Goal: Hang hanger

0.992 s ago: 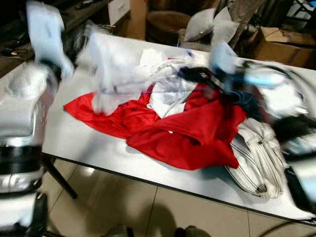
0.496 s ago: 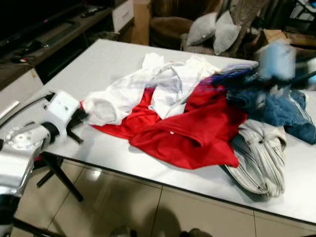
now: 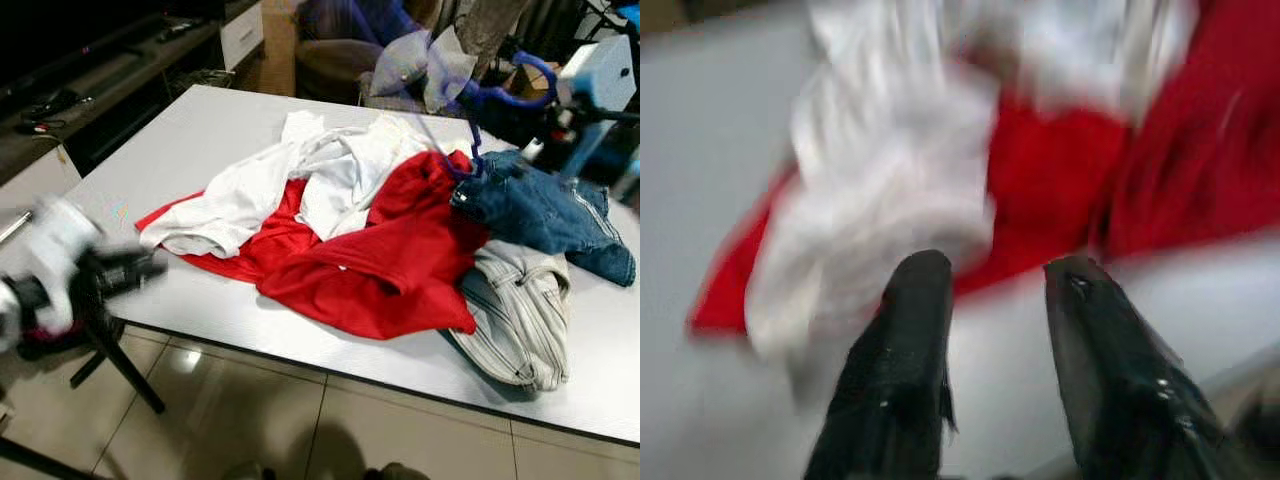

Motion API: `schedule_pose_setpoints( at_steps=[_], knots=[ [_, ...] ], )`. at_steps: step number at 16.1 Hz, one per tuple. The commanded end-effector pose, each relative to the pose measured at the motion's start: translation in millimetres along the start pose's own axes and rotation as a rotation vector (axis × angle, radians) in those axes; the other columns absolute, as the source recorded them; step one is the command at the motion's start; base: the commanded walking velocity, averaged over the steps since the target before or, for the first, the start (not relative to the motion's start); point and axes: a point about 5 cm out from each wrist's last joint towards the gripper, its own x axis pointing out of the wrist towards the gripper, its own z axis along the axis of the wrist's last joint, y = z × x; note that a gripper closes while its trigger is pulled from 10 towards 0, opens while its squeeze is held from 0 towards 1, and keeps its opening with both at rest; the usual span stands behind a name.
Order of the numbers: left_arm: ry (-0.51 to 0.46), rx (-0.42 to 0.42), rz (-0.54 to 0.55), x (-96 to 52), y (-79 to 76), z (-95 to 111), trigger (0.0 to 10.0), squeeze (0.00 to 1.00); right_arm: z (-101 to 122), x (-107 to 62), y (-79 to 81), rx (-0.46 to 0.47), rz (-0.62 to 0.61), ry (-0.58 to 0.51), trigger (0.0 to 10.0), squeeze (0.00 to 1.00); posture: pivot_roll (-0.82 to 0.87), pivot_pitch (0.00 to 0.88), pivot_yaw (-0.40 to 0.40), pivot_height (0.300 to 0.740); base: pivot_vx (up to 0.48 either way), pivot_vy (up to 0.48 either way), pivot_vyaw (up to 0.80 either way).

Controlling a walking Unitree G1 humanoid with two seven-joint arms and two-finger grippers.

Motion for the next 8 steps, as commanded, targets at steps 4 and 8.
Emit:
schedule_pose_setpoints(
  at_steps=[4, 8],
  knots=[
    [-0.299, -0.057, 0.071, 6.4, -1.0, 36.0, 10.0, 1.00, 10.7, -1.7, 6.5, 0.182, -0.199, -0.092, 10.0, 0.00, -0.14, 0.000, 0.017, 0.740, 0.000, 0.000, 0.00],
    [-0.471, -0.127, 0.169, 53.3, -19.3, 54.4, 10.0, 1.00, 18.2, 6.2, 12.3, 0.283, -0.413, -0.298, 10.0, 0.00, -0.13, 0.000, 0.010, 0.740, 0.000, 0.000, 0.00]
  ],
)
